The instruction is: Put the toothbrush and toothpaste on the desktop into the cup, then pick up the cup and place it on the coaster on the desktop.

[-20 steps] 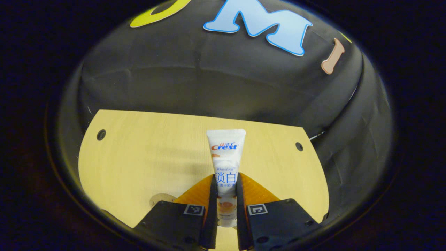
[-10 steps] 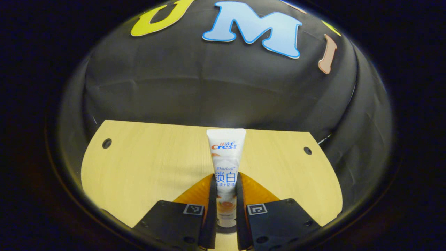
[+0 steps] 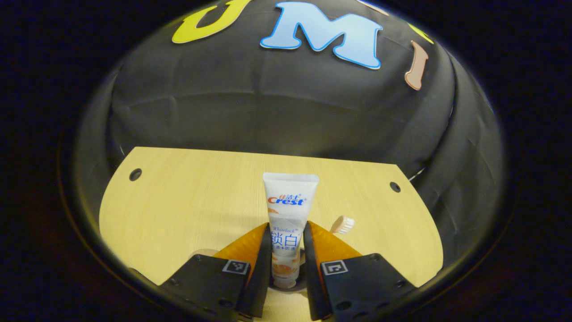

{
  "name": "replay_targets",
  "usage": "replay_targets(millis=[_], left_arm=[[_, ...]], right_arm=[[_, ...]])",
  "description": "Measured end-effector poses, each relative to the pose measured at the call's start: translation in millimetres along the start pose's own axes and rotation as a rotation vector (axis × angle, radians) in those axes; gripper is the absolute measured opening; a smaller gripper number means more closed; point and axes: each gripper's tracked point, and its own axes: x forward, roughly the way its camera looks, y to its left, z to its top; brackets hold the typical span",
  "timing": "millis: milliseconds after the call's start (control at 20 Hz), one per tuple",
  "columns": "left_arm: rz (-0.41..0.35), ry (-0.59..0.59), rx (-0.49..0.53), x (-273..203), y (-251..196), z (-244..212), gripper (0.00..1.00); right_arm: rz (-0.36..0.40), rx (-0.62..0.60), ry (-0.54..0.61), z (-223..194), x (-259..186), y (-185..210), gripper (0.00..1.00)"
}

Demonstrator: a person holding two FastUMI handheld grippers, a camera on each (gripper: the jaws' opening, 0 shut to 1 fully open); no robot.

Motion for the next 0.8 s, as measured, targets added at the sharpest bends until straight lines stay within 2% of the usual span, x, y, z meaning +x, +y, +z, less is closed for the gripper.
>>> replay_targets(millis=[100, 250, 300, 350, 450, 500, 800], left_arm=[[-0.007, -0.003, -0.009, -3, -3, 0, 0.58], [-0.018, -0.002, -0.015, -14, -3, 0, 0.63], [-0.016, 0.001, -0.019, -17, -1, -1, 0.76], [-0.014, 0.001, -0.025, -24, 0, -2, 0.79], [-0.022, -0.007, -0.036, -39, 4, -1, 0.80], [-0.018, -0.008, -0.032, -47, 8, -1, 0.84], [0.024, -0.007, -0.025, -98, 51, -18, 0.84]], right_arm=[[0.007, -0.001, 0.000, 1, -1, 2, 0.14], [0.028, -0.022, -0.004, 4, -1, 5, 0.14], [0.040, -0.034, -0.007, 7, 0, 10, 0.14], [0.050, -0.046, -0.011, 9, 0, 15, 0.14], [0.076, -0.072, -0.014, 14, -1, 28, 0.14], [0.088, -0.088, -0.015, 18, -1, 34, 0.14], [0.169, -0.202, -0.025, 45, 8, 70, 0.14]])
